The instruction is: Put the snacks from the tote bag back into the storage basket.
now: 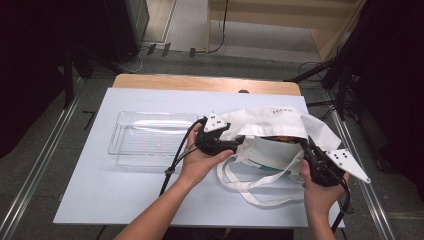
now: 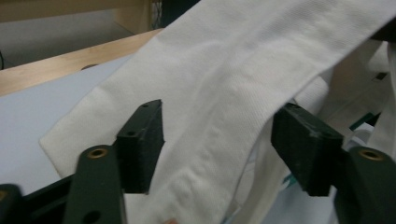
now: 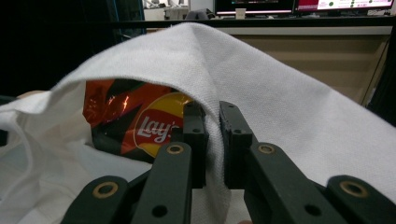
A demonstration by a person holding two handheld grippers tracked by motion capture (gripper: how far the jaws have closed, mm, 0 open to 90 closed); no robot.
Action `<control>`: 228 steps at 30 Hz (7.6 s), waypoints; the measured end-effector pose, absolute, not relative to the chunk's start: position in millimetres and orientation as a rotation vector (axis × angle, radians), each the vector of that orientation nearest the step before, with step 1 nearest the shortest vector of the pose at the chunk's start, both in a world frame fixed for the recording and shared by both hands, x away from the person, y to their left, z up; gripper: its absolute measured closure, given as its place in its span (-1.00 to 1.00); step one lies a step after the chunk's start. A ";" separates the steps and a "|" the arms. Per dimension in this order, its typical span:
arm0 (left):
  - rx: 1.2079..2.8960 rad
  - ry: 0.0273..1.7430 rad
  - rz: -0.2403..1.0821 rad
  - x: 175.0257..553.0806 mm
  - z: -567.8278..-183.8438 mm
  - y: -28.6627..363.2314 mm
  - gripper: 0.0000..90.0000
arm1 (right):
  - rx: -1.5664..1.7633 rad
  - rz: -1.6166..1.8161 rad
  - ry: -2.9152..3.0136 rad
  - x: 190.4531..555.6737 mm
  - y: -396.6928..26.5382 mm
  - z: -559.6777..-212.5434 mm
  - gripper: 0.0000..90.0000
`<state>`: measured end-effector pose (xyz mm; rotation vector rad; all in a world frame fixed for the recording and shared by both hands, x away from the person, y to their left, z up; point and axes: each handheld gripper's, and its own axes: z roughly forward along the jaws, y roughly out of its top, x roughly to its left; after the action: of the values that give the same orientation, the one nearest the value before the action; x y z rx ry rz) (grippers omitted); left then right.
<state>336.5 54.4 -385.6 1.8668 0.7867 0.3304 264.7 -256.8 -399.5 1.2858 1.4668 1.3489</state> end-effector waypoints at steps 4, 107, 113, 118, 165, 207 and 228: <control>1.830 0.734 0.326 326.9 -378.8 59.5 -0.45 | 1.292 1.380 1.466 266.5 -259.5 -396.4 0.87; 1.865 0.743 0.116 364.7 -380.7 -11.7 1.00 | 1.424 1.446 1.460 328.3 -313.6 -391.8 0.87; 1.810 0.757 0.098 356.9 -383.6 20.5 1.00 | 1.525 1.445 1.456 343.2 -310.2 -396.9 0.87; 1.765 0.795 0.096 356.7 -385.5 36.0 1.00 | 1.575 1.319 1.701 367.2 -280.0 -435.2 0.87; 1.903 1.249 0.381 396.7 -433.7 12.4 0.87 | 1.458 1.278 1.931 304.4 -205.6 -475.8 0.89; 1.867 0.992 0.325 344.9 -424.0 29.2 0.36 | 1.312 1.643 1.561 290.8 -248.2 -401.3 1.00; 1.714 0.815 0.174 360.8 -395.8 8.5 -0.03 | 1.319 1.581 1.591 289.8 -246.2 -414.3 1.00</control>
<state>360.8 8.5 -395.8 1.7135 0.8148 0.1736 289.8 -246.2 -414.3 1.3186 1.5911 1.5811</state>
